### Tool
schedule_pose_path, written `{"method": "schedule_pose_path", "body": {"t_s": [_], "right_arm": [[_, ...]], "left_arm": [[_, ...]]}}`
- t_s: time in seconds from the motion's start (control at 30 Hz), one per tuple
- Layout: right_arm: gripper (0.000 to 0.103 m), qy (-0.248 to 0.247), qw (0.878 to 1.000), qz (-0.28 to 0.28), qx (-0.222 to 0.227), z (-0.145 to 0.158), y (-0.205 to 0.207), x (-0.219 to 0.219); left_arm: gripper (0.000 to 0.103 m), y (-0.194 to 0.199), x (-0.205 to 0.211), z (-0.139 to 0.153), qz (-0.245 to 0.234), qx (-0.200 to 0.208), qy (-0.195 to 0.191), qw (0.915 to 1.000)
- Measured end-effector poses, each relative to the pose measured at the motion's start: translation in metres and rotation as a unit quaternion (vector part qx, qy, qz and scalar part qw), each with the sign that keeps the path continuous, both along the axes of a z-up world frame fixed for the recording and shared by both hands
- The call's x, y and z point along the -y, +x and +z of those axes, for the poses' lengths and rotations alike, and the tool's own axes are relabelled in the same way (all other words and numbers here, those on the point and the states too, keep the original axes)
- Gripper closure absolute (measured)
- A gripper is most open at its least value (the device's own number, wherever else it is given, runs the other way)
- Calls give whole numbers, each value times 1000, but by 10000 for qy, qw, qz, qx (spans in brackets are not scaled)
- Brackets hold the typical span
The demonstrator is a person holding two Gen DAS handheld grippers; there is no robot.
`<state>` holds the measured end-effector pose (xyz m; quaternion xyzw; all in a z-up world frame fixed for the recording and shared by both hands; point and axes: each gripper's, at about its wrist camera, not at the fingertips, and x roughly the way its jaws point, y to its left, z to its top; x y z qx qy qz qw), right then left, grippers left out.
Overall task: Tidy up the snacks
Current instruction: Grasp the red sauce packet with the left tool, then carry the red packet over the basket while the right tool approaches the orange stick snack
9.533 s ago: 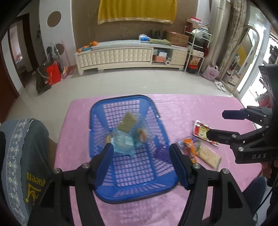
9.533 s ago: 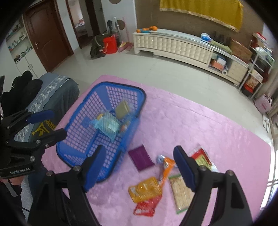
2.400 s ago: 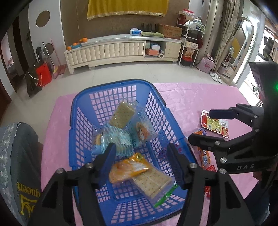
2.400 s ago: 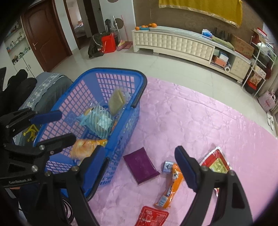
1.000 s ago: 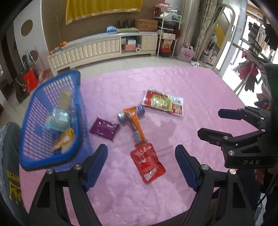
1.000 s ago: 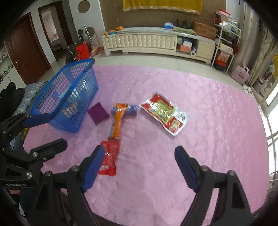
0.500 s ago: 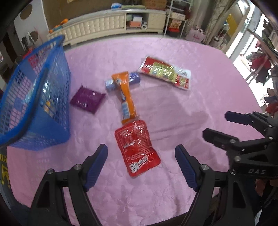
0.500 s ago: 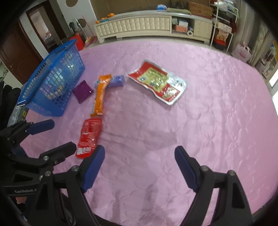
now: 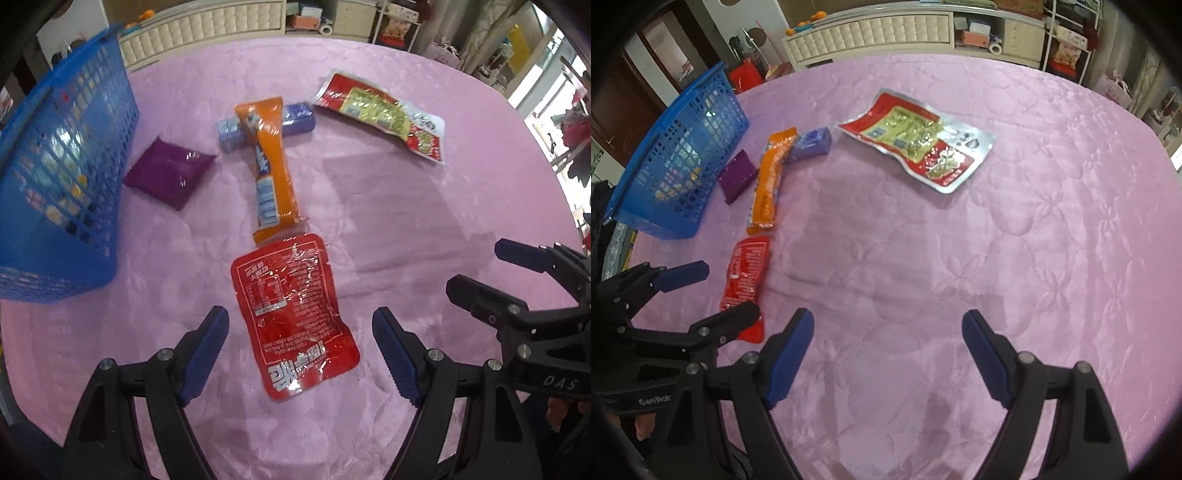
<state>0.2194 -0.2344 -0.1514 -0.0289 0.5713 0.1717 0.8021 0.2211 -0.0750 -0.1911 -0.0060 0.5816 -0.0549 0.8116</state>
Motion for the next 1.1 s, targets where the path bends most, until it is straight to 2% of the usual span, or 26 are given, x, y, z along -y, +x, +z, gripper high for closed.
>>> {"method": "schedule_pose_path", "body": {"t_s": [0.2,0.27,0.4,0.6,0.67,0.73,0.83,0.93,1.03,1.1], "right_arm": [[17,43,9999,21,-92,-9,5,-1],[17,43,9999,21,-105,-11,6,0],[17,19,10000,31,-42,-12,6,-1],[17,-6,10000,15,-46,-13,8,-5],[17,-9,10000,3,-59,-13,9,-7],[17,-21,10000,-11,-71,-13,8,-7],[17,-31,9999,-53,-101,-13,6,-7],[17,-3,9998,-103,-157,-11,2,-7],[17,-19,9998,-131,-169,-7,-1,-9],[17,-38,9997,-149,-169,-4,-2,-11]], "left_arm": [[23,10,-4,-18,61,-10,275,9996],[17,13,-3,-22,-30,-8,374,9993],[0,23,-7,-33,211,-272,364,9987],[1,20,-8,-38,325,-297,349,9984],[11,13,-12,-36,287,-217,334,9988],[38,7,-12,-29,121,-130,309,9994],[63,4,-14,-26,-28,-172,300,9994],[79,3,-23,-27,-40,-163,176,9997],[87,0,-33,-25,-30,-113,-67,9999],[88,-5,-38,-23,-37,-66,-128,9999]]}}
